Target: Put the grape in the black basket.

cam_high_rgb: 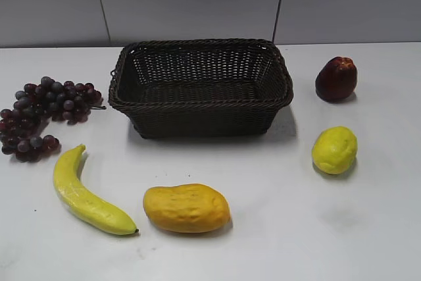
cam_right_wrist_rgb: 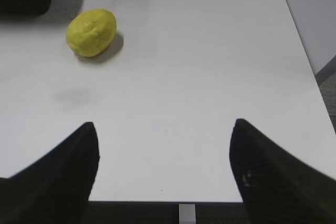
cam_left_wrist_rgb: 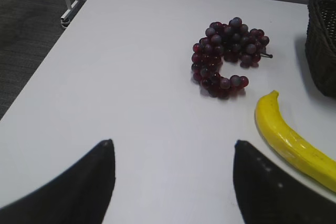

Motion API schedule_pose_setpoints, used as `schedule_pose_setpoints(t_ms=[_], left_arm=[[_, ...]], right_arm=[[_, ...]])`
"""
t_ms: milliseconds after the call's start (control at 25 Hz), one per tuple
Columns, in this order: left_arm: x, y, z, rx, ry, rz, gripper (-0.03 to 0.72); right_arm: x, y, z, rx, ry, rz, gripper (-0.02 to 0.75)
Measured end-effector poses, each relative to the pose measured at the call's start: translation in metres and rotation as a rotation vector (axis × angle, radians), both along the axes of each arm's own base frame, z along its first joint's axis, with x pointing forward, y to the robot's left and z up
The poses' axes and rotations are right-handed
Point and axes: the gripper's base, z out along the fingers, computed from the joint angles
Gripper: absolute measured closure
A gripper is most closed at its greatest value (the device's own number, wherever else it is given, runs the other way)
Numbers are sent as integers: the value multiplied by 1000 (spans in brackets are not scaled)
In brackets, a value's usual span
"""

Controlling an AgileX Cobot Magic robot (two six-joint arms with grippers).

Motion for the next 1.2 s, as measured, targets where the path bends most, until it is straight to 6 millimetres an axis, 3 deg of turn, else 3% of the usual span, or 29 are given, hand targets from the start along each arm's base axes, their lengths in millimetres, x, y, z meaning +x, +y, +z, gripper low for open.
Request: schedule_pose_setpoints(t_ms=[1200], left_arm=[[0,0,0,0,0,0,154]], right_arm=[[0,0,0,0,0,0,150]])
